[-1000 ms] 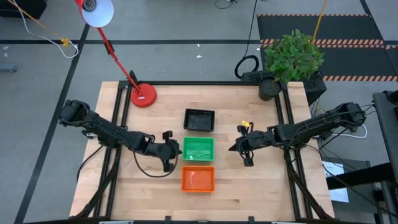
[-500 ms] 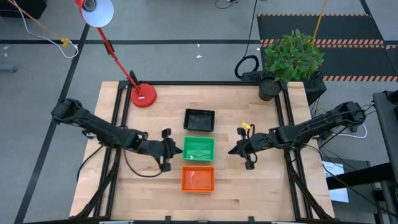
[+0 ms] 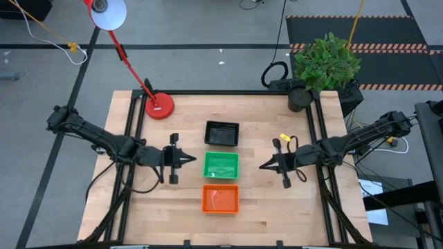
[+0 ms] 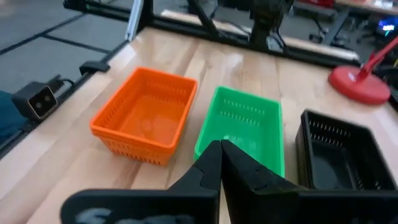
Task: Stack baskets by color
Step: Return to Home Position
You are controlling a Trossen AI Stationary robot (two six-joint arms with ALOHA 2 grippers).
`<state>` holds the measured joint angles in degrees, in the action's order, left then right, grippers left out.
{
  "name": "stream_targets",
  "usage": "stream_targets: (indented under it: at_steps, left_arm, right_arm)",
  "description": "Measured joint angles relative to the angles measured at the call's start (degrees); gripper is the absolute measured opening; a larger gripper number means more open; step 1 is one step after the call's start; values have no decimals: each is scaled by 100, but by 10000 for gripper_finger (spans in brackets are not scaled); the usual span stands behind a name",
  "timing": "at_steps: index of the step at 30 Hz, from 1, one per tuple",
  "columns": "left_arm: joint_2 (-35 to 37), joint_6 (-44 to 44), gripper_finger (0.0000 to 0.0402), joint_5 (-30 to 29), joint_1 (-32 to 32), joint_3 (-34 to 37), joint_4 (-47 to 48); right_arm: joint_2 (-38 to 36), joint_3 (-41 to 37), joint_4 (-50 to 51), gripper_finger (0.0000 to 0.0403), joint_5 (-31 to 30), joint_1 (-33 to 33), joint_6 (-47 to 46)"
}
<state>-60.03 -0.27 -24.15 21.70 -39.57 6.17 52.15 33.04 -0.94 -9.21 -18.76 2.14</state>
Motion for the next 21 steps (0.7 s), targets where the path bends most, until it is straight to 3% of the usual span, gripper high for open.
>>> stream_targets:
  at_steps: [4, 8, 16, 21]
  left_arm:
    - [222, -38, 8, -225, -5, 483, -232]
    - [562, 87, 3, -163, -91, 1144, -1046]
    - [1490, 239, 12, 178, -259, 2215, -2030]
    - [2066, 303, 4, 215, -254, 2744, -2262]
  right_arm:
    - [-64, 0, -50, 0, 2, -12, 69]
    - [-67, -154, -305, 0, 24, -11, 174]
    - [-163, -1448, -2167, 0, 28, 75, 596]
    - [-528, -2076, -2626, 0, 39, 229, 609]
